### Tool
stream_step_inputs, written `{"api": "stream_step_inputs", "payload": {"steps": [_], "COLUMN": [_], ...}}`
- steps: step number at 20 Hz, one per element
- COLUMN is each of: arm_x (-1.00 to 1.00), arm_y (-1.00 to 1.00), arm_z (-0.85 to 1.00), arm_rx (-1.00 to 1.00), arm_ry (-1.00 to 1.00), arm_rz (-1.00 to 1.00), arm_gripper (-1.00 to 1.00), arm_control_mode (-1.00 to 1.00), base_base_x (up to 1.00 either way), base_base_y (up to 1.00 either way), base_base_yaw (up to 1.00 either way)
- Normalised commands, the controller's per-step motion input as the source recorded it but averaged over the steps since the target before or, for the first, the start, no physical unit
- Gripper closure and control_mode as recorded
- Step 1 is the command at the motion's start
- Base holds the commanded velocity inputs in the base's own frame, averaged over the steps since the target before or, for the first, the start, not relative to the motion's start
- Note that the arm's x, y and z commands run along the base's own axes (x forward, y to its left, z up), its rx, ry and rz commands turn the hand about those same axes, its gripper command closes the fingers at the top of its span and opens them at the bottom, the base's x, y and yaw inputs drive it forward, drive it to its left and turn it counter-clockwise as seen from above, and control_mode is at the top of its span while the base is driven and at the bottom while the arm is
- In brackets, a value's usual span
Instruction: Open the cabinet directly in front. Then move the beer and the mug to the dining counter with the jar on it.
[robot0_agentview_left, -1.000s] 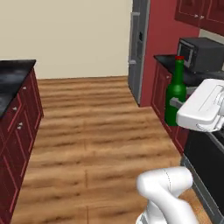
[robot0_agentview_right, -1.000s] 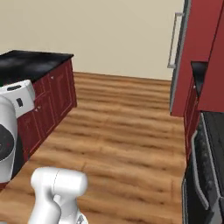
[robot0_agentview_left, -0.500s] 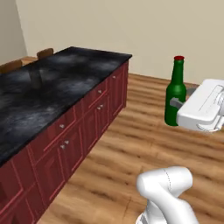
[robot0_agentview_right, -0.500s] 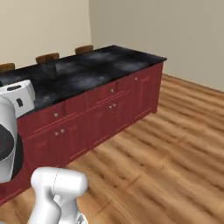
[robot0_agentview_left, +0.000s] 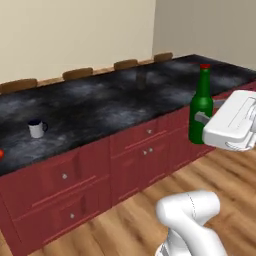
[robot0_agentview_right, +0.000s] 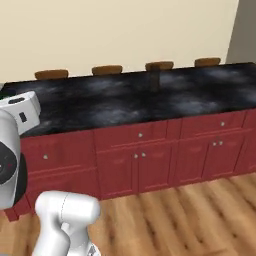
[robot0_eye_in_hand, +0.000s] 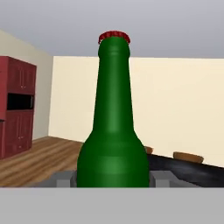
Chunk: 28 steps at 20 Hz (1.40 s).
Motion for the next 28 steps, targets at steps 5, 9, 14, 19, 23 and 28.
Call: {"api": "stream_step_inputs", "payload": {"steps": [5,9,14,19,23,28], "arm_x": [0.00,0.00,0.00,0.00,0.00,0.00], "arm_y": [0.00,0.00,0.00,0.00,0.00,0.00], "arm_z": [0.00,0.00,0.00,0.00,0.00,0.00], "arm_rx": [0.00,0.00,0.00,0.00,0.00,0.00], "arm_ry": [0.00,0.00,0.00,0.00,0.00,0.00], "arm_rz": [0.00,0.00,0.00,0.00,0.00,0.00], "arm_gripper": [1.00,1.00,1.00,1.00,1.00,1.00], "arm_control_mode": [1.00,1.00,1.00,1.00,1.00,1.00], "base_base_x": [0.51,0.33,0.14,0.09,0.39,0.93], "base_base_y": [0.00,0.00,-0.45,-0.90,-0.42,0.00], "base_base_yaw": [0.79,0.26,0.07,0.02,0.00,0.00]}}
